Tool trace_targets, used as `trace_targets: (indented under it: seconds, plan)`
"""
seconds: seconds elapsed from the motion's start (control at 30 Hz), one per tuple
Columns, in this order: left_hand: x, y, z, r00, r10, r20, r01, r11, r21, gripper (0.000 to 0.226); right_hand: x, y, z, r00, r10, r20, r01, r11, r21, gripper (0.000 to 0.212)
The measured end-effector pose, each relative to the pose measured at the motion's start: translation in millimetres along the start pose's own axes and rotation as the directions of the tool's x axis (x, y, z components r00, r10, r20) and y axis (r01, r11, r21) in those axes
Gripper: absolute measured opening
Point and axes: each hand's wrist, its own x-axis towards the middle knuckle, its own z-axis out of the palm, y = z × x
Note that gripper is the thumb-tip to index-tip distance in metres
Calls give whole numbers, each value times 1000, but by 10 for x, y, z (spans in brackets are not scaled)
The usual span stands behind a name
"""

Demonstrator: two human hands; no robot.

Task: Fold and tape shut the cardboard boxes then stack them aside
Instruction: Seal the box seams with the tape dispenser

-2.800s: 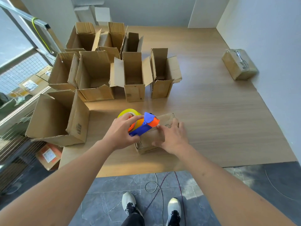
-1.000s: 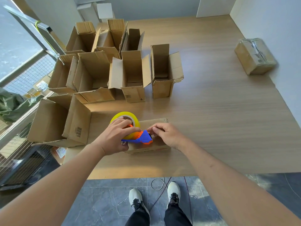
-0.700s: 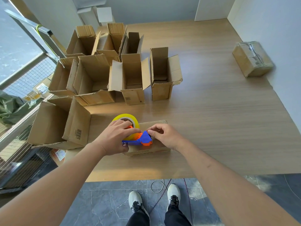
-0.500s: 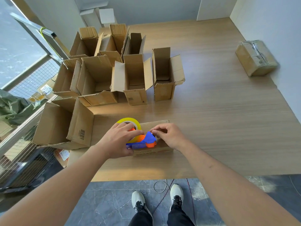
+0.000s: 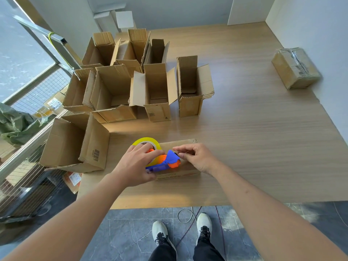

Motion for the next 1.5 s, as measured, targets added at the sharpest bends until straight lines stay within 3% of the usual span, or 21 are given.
trace_targets:
  seconds: [0.17, 0.37, 0.63, 1.03, 1.17, 1.3, 1.5]
  plan:
    - [60, 45, -14, 1000, -5, -30, 5, 1000, 0, 69, -40, -64, 107, 972, -9, -236, 28, 996, 81, 15]
    - [124, 63, 93, 995, -87, -45, 87, 996, 2, 67, -7, -18, 209, 920, -26, -391, 56, 996, 67, 7]
    - [138, 31, 214, 989, -86, -117, 88, 996, 8, 67, -42, 22, 185, 909, -10, -416, 36, 998, 55, 10]
    - [139, -80, 208, 995, -22, -102, 18, 999, -35, 87, -523, 170, -123, 813, 99, -574, -13, 988, 152, 32]
    - [153, -31, 230, 994, 6, -112, -9, 999, -31, 86, -638, 160, -283, 822, 103, -560, -42, 992, 120, 26]
    - [148, -34, 237, 993, -22, -112, 18, 999, -36, 89, -654, 205, -403, 778, 150, -610, -96, 988, 120, 22]
    - [152, 32, 248, 991, -59, -117, 55, 998, -44, 90, -573, 204, -514, 811, 249, -529, -203, 969, 144, 11]
